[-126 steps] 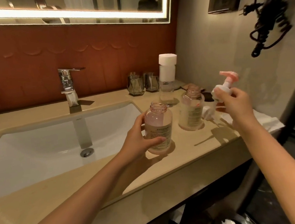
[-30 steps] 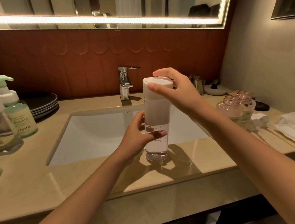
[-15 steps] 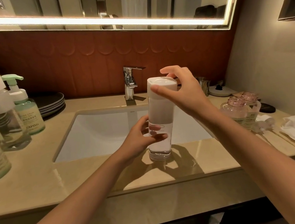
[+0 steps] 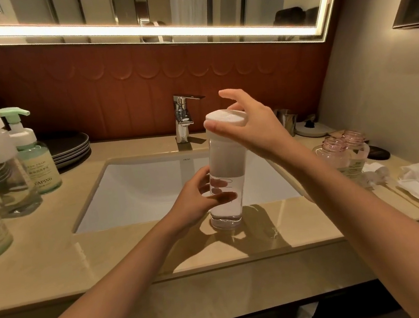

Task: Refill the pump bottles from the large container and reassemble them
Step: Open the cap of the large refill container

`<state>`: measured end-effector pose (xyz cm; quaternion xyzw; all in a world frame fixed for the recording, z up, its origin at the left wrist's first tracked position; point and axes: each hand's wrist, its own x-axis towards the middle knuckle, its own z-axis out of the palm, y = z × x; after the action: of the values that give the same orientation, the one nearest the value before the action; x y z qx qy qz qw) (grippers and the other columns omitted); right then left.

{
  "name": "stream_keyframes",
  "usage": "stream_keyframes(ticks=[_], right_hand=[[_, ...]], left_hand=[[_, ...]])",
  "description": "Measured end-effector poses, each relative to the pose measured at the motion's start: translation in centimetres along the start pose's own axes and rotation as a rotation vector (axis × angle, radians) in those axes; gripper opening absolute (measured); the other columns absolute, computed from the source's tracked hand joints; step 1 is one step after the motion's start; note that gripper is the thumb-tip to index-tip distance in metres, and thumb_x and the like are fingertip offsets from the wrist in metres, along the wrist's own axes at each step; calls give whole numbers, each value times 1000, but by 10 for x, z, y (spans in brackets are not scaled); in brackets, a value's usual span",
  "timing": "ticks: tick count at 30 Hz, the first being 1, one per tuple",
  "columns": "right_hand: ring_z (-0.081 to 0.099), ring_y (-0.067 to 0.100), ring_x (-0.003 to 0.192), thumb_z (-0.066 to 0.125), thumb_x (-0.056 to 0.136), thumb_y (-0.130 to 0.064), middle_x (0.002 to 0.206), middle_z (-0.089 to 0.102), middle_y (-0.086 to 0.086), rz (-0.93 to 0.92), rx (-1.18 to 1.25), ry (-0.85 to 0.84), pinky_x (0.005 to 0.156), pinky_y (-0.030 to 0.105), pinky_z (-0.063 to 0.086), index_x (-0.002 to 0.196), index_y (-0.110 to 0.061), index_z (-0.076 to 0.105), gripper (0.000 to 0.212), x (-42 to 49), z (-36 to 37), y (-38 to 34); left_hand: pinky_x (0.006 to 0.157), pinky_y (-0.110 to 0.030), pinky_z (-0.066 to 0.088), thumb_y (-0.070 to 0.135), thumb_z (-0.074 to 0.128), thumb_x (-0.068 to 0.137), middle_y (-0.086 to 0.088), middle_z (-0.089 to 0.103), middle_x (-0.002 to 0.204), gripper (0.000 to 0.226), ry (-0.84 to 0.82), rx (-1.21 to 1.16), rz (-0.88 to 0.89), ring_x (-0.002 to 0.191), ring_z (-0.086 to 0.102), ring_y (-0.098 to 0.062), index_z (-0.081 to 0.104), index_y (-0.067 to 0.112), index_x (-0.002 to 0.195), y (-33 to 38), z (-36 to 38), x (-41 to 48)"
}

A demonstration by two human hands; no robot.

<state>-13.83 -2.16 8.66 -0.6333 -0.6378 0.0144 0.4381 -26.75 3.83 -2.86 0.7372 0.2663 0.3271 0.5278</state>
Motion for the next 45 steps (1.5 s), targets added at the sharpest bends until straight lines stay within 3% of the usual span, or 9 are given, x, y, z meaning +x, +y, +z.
stream_keyframes(ticks=[6, 11, 17, 23, 27, 33, 37, 40, 45], right_hand=[[39, 2, 116, 62, 83, -46, 143, 39, -5, -24, 166, -143, 73, 5, 39, 142, -36, 28, 69, 4, -5, 6], [38, 8, 117, 57, 72, -69, 137, 40, -1, -87, -159, -84, 96, 31, 39, 140, -31, 34, 81, 7, -9, -5], [40, 3, 111, 61, 84, -44, 131, 46, -6, -63, -4, -193, 87, 22, 36, 128, -31, 50, 47, 9, -7, 1], [37, 3, 113, 52, 84, -58, 137, 43, -4, -96, -107, -112, 94, 29, 39, 134, -31, 44, 58, 10, -14, -7], [43, 7, 102, 52, 74, -69, 120, 49, -4, -50, -326, 0, 79, 25, 41, 125, -25, 53, 67, 11, -11, -13], [49, 9, 108, 60, 85, -44, 125, 53, -5, 6, -41, -174, 73, 15, 40, 121, -30, 56, 39, 15, -15, -10], [45, 7, 110, 53, 84, -56, 136, 46, -5, 13, -80, -153, 84, 26, 40, 130, -30, 47, 54, 16, -16, -13], [43, 5, 102, 56, 78, -62, 127, 49, -2, -17, -246, -82, 73, 17, 38, 131, -26, 47, 65, 14, -12, -14], [48, 7, 105, 60, 84, -47, 124, 53, -3, 29, -42, -213, 67, 11, 38, 133, -30, 45, 54, 14, -14, -11]], left_hand=[[100, -43, 44, 34, 75, 67, 2, 61, 114, 65, 20, 15, 19, 111, 55, -18, 46, 30, 124, 0, 1, -2], [100, -48, 44, 33, 77, 65, 0, 62, 112, 62, 17, 14, 19, 111, 55, -22, 48, 31, 120, 1, 1, -2], [103, -48, 41, 40, 74, 59, -4, 56, 127, 82, 19, 11, 13, 119, 50, -22, 43, 24, 133, 4, 2, -4], [101, -48, 43, 30, 76, 67, -3, 58, 121, 67, 23, 18, 2, 115, 53, -24, 45, 27, 127, 3, 2, -2], [101, -46, 43, 33, 75, 65, -2, 59, 119, 66, 13, 10, 8, 116, 53, -23, 45, 29, 124, 4, 2, -3], [102, -39, 42, 28, 74, 72, -2, 57, 124, 63, 20, 27, 15, 118, 51, -20, 44, 28, 127, 1, 1, -3], [101, -38, 43, 30, 74, 69, -2, 58, 123, 65, 19, 26, 14, 117, 52, -20, 44, 26, 127, 3, 2, -3], [102, -43, 42, 36, 73, 64, -3, 57, 126, 75, 18, 22, 18, 118, 51, -21, 44, 23, 131, 3, 2, -5], [103, -42, 41, 30, 75, 70, -3, 56, 128, 72, 22, 33, 6, 120, 50, -20, 42, 23, 134, 3, 2, -3]])
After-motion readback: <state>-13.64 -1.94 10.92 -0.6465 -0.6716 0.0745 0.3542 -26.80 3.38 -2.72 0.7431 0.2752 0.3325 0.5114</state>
